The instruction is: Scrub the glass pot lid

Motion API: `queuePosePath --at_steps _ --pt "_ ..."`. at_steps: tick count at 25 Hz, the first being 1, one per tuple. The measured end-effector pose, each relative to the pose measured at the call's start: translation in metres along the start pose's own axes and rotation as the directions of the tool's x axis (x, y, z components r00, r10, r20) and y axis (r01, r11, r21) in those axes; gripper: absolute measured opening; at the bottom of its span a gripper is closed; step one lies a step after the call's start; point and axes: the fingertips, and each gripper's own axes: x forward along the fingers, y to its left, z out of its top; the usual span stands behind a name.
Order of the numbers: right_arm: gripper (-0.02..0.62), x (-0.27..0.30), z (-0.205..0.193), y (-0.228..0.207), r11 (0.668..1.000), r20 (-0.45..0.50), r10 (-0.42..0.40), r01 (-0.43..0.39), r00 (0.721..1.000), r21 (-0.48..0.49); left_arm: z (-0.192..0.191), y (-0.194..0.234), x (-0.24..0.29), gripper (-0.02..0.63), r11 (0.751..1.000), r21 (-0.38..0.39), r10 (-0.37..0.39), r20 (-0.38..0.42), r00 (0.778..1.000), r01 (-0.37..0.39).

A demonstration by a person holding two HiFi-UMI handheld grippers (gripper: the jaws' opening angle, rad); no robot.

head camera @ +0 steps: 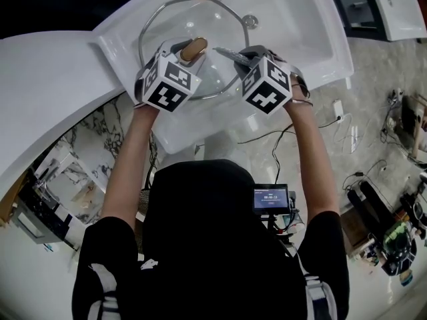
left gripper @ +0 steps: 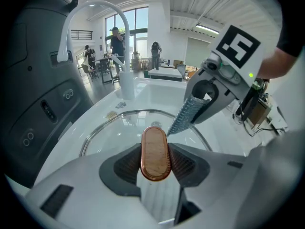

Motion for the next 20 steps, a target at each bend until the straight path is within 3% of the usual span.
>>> queuePosePath --at_steps 13,20 --pt "0.067 0.007 0.015 -0.044 0.99 -0.003 -0.139 0.139 0.99 -0.038 -0.001 0.0 0.001 0.169 1.0 -0.007 -0.004 0.002 1.0 0.004" --pt "0.067 0.007 0.019 -0.053 0.969 0.013 -0.241 0.242 0.97 -0.046 0.0 0.0 0.0 0.169 1.0 -0.005 -0.005 0.007 1.0 0.005"
